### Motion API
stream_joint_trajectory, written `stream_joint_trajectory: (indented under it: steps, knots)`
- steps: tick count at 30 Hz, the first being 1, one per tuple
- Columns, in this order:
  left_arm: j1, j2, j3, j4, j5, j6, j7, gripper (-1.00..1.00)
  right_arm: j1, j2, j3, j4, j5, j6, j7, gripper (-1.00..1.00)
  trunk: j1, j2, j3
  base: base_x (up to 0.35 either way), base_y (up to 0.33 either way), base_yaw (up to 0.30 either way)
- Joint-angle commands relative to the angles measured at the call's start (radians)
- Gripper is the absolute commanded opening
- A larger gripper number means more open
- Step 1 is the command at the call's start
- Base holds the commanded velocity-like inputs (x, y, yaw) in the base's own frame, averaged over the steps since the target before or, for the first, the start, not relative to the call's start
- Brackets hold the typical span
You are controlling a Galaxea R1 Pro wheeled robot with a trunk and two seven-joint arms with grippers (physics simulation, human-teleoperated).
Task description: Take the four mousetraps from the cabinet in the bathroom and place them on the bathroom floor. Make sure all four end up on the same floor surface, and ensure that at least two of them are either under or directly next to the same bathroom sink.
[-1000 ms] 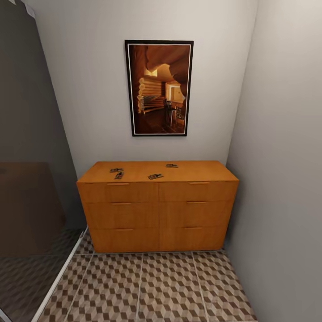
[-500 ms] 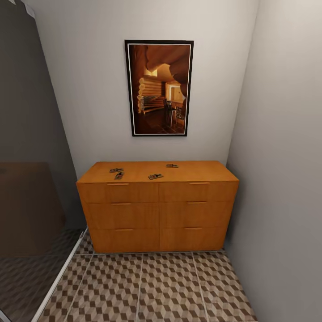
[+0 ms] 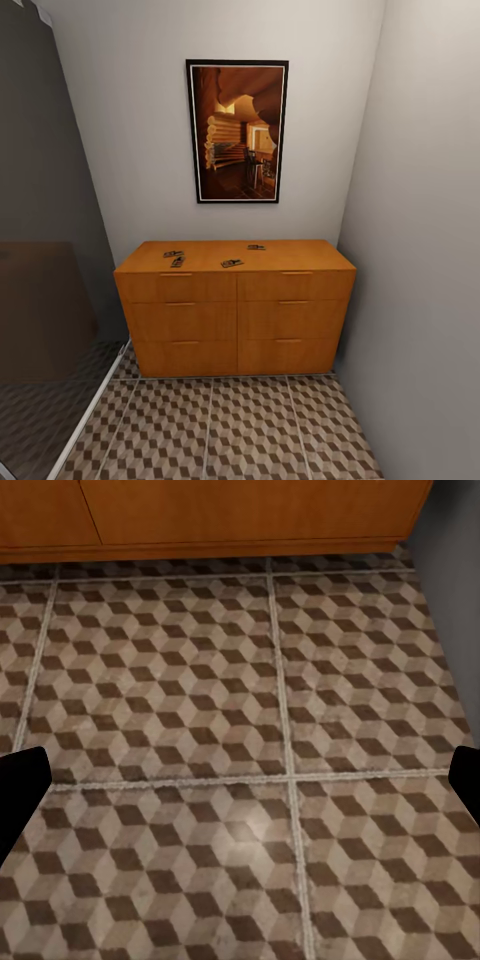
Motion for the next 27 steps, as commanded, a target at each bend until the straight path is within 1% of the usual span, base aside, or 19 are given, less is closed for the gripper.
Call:
stream_joint_trajectory:
  steps: [1,27]
  knots:
    - [0.000,0.000,0.001,-0.001,0.000,-0.001,0.002,1.00,0.000,0.000,0.001,0.000,0.001,-0.003,-0.003,1.00,0.000,0.000,-0.001,0.000,0.000,0.000]
    - [0.000,0.000,0.001,-0.001,0.000,-0.001,0.002,1.00,0.000,0.000,-0.001,0.000,0.002,-0.002,-0.006,1.00,0.000,0.000,-0.001,0.000,0.000,0.000]
